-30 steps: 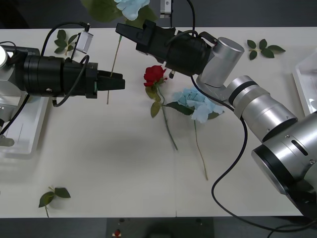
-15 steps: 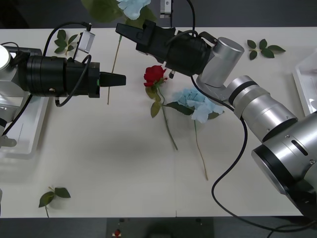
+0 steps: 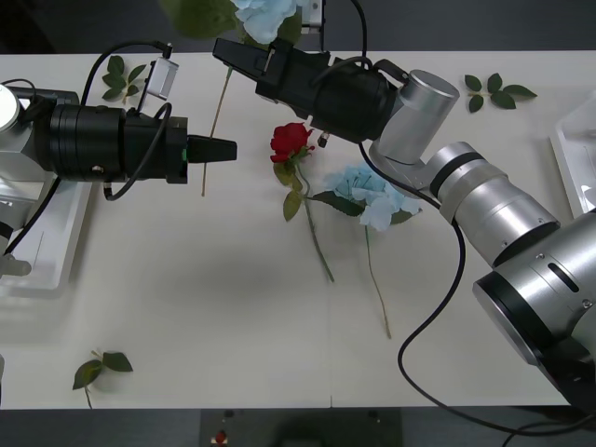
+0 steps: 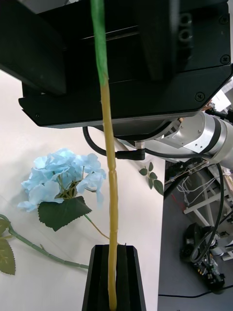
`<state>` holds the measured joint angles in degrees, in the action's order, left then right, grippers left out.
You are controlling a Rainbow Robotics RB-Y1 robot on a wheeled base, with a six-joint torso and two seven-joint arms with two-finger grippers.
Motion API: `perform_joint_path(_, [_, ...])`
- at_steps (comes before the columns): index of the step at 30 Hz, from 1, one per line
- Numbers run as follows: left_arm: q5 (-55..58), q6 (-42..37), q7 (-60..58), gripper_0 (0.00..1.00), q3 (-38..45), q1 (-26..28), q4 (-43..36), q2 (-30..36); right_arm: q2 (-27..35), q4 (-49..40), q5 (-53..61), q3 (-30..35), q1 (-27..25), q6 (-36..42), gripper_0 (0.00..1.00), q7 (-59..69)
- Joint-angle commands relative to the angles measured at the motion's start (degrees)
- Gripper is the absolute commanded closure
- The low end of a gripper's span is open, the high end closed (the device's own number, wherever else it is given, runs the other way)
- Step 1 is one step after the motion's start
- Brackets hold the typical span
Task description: Put the red flowers into the right box and the blue flowers into the left box
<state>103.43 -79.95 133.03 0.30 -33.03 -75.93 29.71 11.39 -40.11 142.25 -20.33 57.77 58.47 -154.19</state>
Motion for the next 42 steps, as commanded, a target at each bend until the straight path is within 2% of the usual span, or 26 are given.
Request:
perform_joint_path(1, [-0.1, 0.1, 1.8, 1.00, 1.1, -1.9, -1.9, 1.9, 0.6, -1.5, 0.2, 0.6, 0.4, 0.3, 0.04, -0.8])
perform_joint_path(4, [-3.1, -1.3, 1.5, 1.00, 3.5, -1.9, -3.0, 2.9, 0.7, -1.5, 0.2, 0.7, 0.4, 0.3, 0.00, -0.8])
perform_joint_path(15, [-13.5, -12.4, -0.5, 1.00, 17.6, -1.9, -4.1, 4.9, 2.3, -1.6, 0.5, 0.5, 0.4, 0.8, 0.00, -0.8])
perform_joint_path(20, [-18.5, -16.7, -1.2, 1.00, 23.4, -1.7, -4.1, 6.1, 6.6, -1.5, 0.5, -2.8, 0.4, 3.4, 0.00, -0.8])
perform_joint_path(25, [-25.4, -20.3, -1.9, 1.00, 28.6, -1.7, -4.1, 8.3, 13.8, -1.6, 0.5, -10.1, 1.6, 7.1, 0.00, -0.8])
perform_joint_path(30, [-30.5, -20.2, -2.7, 1.00, 30.5, 0.4, -5.2, 12.6, 20.1, -4.3, -2.7, -16.1, 3.0, 8.4, 0.00, -0.8])
perform_joint_path(37, [-39.5, -18.4, -6.6, 1.00, 33.3, 4.9, -11.1, 17.5, 27.5, -12.4, -13.7, -18.2, 3.3, 9.6, 0.00, 15.3])
perform_joint_path(42, [-49.7, -15.8, -11.2, 1.00, 35.7, 9.7, -19.1, 18.6, 30.6, -18.8, -24.3, -18.0, 3.3, 12.2, 0.00, 29.2])
